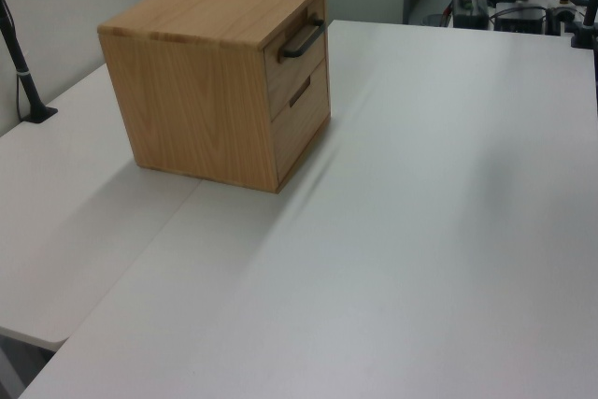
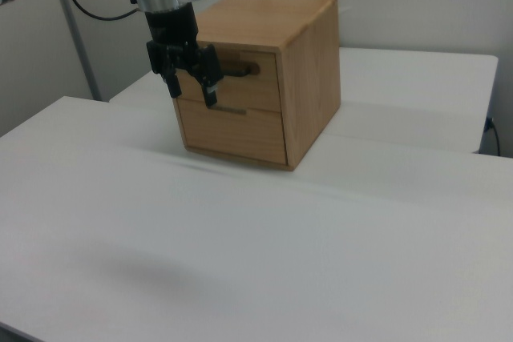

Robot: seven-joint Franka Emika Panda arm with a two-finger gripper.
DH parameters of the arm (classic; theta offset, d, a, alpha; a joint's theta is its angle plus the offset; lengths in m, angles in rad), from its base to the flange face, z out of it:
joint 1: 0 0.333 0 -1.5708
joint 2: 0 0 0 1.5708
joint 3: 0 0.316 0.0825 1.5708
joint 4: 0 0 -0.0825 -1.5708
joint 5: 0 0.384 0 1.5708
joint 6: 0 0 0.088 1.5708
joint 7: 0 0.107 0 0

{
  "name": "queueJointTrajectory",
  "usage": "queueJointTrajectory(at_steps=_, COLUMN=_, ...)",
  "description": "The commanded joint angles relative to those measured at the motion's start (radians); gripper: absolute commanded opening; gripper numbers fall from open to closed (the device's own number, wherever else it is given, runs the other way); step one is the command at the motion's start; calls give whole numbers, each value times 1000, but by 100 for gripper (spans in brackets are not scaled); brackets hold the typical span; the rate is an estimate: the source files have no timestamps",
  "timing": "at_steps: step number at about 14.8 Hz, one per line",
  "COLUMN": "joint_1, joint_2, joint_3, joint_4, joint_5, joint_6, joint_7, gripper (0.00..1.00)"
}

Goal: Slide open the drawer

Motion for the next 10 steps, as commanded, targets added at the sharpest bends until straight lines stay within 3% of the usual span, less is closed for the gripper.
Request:
queueJointTrajectory(at_steps=1, joint_1=-2, joint_2=-16, joint_3=26, joint_4=-31, joint_5=2, joint_6=11, joint_7=5, gripper=100)
queueJointTrajectory(at_steps=10, joint_1=1, joint_2=-16, joint_3=26, joint_4=-31, joint_5=-10, joint_6=11, joint_7=8, gripper=100)
